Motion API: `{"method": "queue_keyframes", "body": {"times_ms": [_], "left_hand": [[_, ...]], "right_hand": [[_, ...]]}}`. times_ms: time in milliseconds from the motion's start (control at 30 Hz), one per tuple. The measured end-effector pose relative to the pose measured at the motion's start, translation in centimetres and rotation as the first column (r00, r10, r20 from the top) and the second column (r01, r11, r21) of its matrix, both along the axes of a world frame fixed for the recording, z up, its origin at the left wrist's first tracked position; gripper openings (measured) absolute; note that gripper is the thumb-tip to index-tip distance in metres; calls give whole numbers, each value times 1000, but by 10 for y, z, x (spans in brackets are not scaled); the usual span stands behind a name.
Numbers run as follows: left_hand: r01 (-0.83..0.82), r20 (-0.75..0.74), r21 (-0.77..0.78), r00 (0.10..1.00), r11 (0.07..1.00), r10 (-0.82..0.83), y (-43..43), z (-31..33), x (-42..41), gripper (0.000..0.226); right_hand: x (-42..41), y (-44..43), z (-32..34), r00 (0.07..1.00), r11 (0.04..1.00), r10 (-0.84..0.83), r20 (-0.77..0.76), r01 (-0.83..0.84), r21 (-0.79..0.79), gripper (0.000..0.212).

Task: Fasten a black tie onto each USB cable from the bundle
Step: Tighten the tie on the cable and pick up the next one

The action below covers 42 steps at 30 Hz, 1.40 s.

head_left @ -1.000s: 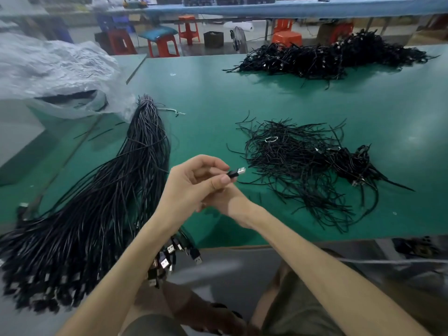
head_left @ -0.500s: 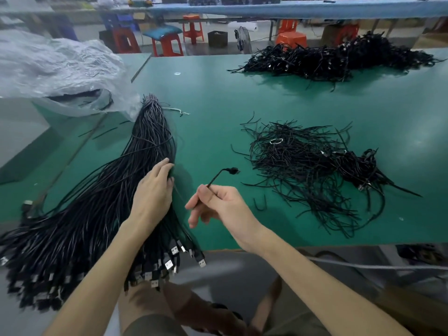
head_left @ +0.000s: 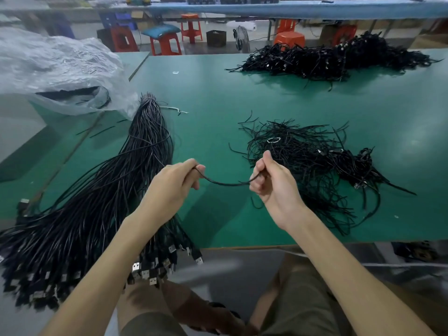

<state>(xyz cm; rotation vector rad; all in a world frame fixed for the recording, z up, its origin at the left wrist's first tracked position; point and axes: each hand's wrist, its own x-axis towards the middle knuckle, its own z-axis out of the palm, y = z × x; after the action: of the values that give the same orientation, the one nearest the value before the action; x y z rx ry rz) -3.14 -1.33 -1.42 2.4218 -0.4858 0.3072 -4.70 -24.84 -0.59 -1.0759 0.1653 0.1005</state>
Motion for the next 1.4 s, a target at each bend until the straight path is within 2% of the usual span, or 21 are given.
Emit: {"method": "queue_keyframes", "body": {"times_ms": [67,167,267,333,400,467,500,533,600,667,700,767,833,867,900,933,1100,1333,1400], "left_hand": [[82,-96,-10,992,997,-83,-5,3,3,25],[207,-272,-44,939,977,-211,-20,-3,-2,26],[355,-303,-20,889,935,-344,-46,-15,-13,23],[340,-293,-38,895,940,-336,-56,-20,-15,24],[229,-280,-118,926,966,-254,-57,-23,-7,36],[131,-290,-145,942,981,-169,-57,-22,2,15],[125,-300,-129,940,984,-159,-56,-19,4,11],[144,-313,-113,934,983,-172,-54,-17,7,17],[193,-369,-200,893,961,-257,-43,-16,10,12],[141,-452,-480,806,866,-382,-30,-14,10,34],[86,-465,-635,751,768,-469,-25,-15,10,43],[-53,-377,-881,680,470,-630,-20,-15,8,51],[-195,-261,-965,667,174,-698,-17,-13,7,51],[-260,-223,-964,659,60,-718,-16,-11,6,48],[-305,-200,-952,652,-12,-732,-15,-11,6,41],[-333,-199,-942,649,-39,-735,-15,-10,5,35],[-364,-274,-931,668,18,-691,-26,-8,1,35],[-359,-189,-931,617,-60,-764,-37,-5,-2,41],[-328,-119,-937,618,-117,-777,-38,-3,-3,45]], "right_hand": [[-3,3,-1,999,999,32,34,-31,-24,41],[-4,9,2,983,987,127,133,-113,-112,42],[-4,16,12,945,970,243,219,-230,-84,37],[-5,19,18,913,944,329,243,-317,-87,34],[-5,20,21,881,907,411,232,-369,-204,34],[-4,19,20,852,852,481,207,-398,-340,39],[-4,19,19,843,825,505,187,-407,-393,43],[-4,18,18,835,799,524,167,-414,-436,46],[-5,15,13,813,748,567,135,-440,-497,45],[-6,11,7,779,693,620,90,-490,-529,42],[-7,9,4,763,665,644,65,-515,-542,43],[-9,6,-4,735,622,677,26,-553,-555,42],[-11,6,-10,730,620,684,15,-570,-540,40],[-12,5,-12,737,630,676,15,-567,-530,40],[-12,4,-14,747,643,665,15,-562,-521,40],[-12,3,-15,757,654,654,15,-555,-514,40],[-8,2,-14,770,671,638,22,-541,-507,40],[-10,7,-17,781,687,624,19,-538,-488,41],[-11,8,-19,781,682,625,6,-541,-492,43]]}}
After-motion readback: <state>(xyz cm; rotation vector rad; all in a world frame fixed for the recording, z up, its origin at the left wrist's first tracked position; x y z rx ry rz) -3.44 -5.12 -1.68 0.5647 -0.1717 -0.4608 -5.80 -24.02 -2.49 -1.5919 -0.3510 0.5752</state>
